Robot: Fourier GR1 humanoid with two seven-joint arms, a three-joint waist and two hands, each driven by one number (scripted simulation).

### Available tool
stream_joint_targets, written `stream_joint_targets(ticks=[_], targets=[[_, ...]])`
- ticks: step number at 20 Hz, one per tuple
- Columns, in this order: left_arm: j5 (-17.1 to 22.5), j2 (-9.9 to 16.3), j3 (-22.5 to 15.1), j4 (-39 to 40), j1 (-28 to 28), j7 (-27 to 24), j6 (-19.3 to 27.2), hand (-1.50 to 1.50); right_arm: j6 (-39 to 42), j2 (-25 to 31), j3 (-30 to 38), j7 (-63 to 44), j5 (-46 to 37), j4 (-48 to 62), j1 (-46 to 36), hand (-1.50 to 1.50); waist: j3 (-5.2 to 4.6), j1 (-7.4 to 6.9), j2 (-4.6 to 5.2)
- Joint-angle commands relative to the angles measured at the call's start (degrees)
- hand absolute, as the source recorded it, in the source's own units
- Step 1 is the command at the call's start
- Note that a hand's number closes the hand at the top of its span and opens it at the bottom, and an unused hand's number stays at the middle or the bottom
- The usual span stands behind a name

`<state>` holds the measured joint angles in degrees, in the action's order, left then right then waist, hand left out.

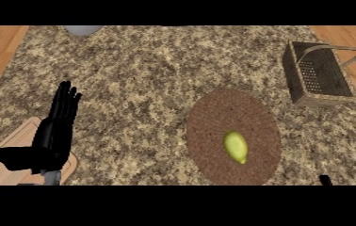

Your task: Pick the lemon from the placemat and place it in the basket

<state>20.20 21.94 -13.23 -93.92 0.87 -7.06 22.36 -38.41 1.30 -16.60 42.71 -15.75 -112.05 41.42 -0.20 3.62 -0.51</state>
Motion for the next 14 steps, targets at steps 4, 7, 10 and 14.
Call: stream_joint_targets(ticks=[4, 7, 10, 14], targets=[[-2.14, -1.34, -2.01, -2.17, -1.60, 1.05, 1.60, 0.00, -4.03, 6.47, 0.40, -9.77, -14.01, -11.04, 23.25, -1.50, -0.11, -2.10, 0.83], [-1.30, -0.89, -1.08, -0.66, -1.62, 0.46, -0.44, 0.00, -1.51, 9.00, -4.13, -11.21, -19.03, -17.39, 32.19, -1.50, -0.04, -2.69, 0.77], [-2.50, -2.16, -3.58, -2.54, -0.07, 0.98, -0.01, 0.00, 1.98, 11.12, -7.77, -15.75, -24.45, -24.74, 37.04, -1.50, 0.01, -3.60, 0.78], [-2.46, -2.28, -1.57, -0.40, -2.43, 1.79, -0.35, 0.00, 3.78, 8.68, -13.96, -22.80, -34.15, -28.06, 37.68, -1.50, 0.04, -3.81, 0.86]])
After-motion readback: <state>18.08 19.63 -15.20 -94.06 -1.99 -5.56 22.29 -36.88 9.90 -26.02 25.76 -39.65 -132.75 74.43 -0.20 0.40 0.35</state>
